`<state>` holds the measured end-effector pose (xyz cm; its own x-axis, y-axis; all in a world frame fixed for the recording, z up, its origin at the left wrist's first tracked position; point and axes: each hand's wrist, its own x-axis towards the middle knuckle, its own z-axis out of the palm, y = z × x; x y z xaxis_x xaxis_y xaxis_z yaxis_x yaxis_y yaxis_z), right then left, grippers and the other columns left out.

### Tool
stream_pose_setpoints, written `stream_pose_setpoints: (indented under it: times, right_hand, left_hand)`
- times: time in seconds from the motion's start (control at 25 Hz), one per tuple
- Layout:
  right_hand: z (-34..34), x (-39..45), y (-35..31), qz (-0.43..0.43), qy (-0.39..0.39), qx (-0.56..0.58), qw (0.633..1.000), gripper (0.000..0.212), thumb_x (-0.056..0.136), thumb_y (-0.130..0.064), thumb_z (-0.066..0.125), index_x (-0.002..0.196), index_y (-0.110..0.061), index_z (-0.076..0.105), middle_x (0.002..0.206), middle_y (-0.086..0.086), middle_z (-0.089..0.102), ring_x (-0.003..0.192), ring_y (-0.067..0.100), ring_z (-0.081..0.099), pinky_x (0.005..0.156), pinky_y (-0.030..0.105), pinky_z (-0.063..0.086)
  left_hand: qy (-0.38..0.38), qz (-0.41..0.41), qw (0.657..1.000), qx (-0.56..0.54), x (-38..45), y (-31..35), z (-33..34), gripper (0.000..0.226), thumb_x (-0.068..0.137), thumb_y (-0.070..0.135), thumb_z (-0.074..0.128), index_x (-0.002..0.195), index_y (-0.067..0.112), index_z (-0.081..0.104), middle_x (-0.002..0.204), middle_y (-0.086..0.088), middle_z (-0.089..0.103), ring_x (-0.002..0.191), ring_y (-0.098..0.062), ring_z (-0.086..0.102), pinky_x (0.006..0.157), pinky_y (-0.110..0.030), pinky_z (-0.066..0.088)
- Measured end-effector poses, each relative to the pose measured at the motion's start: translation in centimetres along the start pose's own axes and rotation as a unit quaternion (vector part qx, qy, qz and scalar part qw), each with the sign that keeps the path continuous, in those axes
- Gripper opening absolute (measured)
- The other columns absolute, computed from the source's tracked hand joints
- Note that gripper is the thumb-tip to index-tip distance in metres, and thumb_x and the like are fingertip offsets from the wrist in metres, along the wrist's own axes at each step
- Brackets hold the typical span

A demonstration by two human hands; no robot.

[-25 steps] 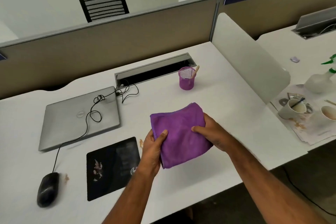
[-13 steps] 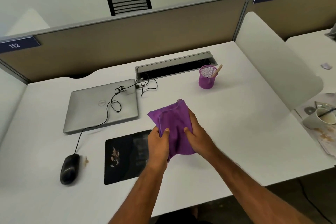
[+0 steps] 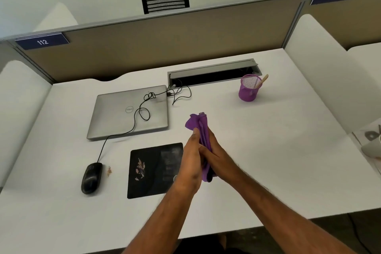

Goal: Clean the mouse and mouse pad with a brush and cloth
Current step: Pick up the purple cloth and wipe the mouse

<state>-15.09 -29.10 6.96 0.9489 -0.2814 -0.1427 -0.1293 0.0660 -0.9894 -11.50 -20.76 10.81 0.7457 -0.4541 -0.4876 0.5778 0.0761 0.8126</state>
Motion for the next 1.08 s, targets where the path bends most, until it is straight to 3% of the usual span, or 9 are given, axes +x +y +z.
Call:
stream_pose_setpoints:
  times: [0.16, 0.24, 0.36, 0.48, 0.6, 0.84, 1.08]
  right_hand:
    - [-0.6, 0.8, 0.7, -0.008, 0.007, -0.049, 0.999, 0.051, 0.108, -0.026, 0.052, 0.156, -0.025, 0.035, 0.137, -0.022, 0.06, 0.124, -0.004, 0.06, 0.094, 0.012, 0.048]
    - [-0.6, 1.4, 1.4, 0.006, 0.029, -0.057, 0.998, 0.042, 0.107, -0.016, 0.052, 0.149, -0.021, 0.043, 0.129, -0.011, 0.064, 0.115, 0.002, 0.065, 0.09, 0.015, 0.05]
    - [0.9, 2.1, 1.7, 0.017, 0.019, -0.08, 0.996, 0.035, 0.105, -0.007, 0.052, 0.139, -0.016, 0.051, 0.118, -0.004, 0.066, 0.105, 0.011, 0.067, 0.083, 0.014, 0.051]
    - [3.2, 2.8, 1.4, 0.034, 0.013, -0.091, 0.995, 0.033, 0.106, -0.013, 0.054, 0.138, -0.013, 0.05, 0.119, 0.0, 0.065, 0.096, -0.005, 0.065, 0.078, 0.011, 0.051]
    - [5.9, 3.9, 1.5, 0.043, 0.002, -0.11, 0.993, 0.033, 0.106, -0.017, 0.055, 0.138, -0.013, 0.049, 0.12, 0.0, 0.063, 0.1, -0.001, 0.064, 0.079, 0.011, 0.051]
    - [11.4, 6.2, 1.5, 0.053, -0.016, -0.139, 0.989, 0.031, 0.106, -0.025, 0.056, 0.136, -0.027, 0.049, 0.117, -0.015, 0.063, 0.104, -0.004, 0.061, 0.075, 0.01, 0.048]
    - [17.0, 8.1, 1.6, 0.061, -0.029, -0.169, 0.983, 0.027, 0.105, -0.024, 0.057, 0.123, -0.043, 0.049, 0.112, -0.019, 0.065, 0.093, -0.02, 0.059, 0.074, 0.0, 0.043]
  left_hand:
    - [-0.016, -0.001, 1.0, -0.006, -0.3, 1.8, -2.0, 0.069, 0.094, 0.07, 0.047, 0.145, 0.025, 0.058, 0.14, 0.005, 0.067, 0.132, -0.012, 0.061, 0.117, -0.039, 0.044]
    - [-0.007, 0.011, 0.999, 0.03, -0.8, 2.6, -3.1, 0.055, 0.103, 0.058, 0.044, 0.142, 0.022, 0.061, 0.138, 0.003, 0.067, 0.13, -0.013, 0.062, 0.115, -0.038, 0.047]
    - [0.023, 0.061, 0.994, 0.093, -1.3, 2.9, -5.0, 0.035, 0.107, 0.046, 0.047, 0.127, 0.028, 0.069, 0.125, 0.008, 0.073, 0.118, -0.007, 0.069, 0.1, -0.027, 0.057]
    - [0.084, 0.13, 0.975, 0.161, -1.2, 2.9, -7.7, 0.018, 0.104, 0.041, 0.058, 0.117, 0.035, 0.069, 0.111, 0.019, 0.073, 0.104, -0.006, 0.071, 0.083, -0.02, 0.059]
    - [0.138, 0.17, 0.955, 0.199, -0.7, 2.7, -12.4, 0.018, 0.102, 0.032, 0.064, 0.12, 0.035, 0.064, 0.113, 0.017, 0.069, 0.105, -0.001, 0.067, 0.082, -0.018, 0.058]
    - [0.31, 0.168, 0.898, 0.264, -0.3, 2.5, -24.4, 0.038, 0.094, 0.025, 0.074, 0.126, 0.034, 0.056, 0.129, 0.015, 0.056, 0.122, -0.008, 0.05, 0.105, -0.034, 0.048]
    - [0.452, 0.108, 0.838, 0.287, -1.0, 2.4, -34.7, 0.075, 0.078, 0.043, 0.088, 0.139, 0.022, 0.049, 0.136, 0.005, 0.05, 0.131, -0.021, 0.04, 0.106, -0.037, 0.045]
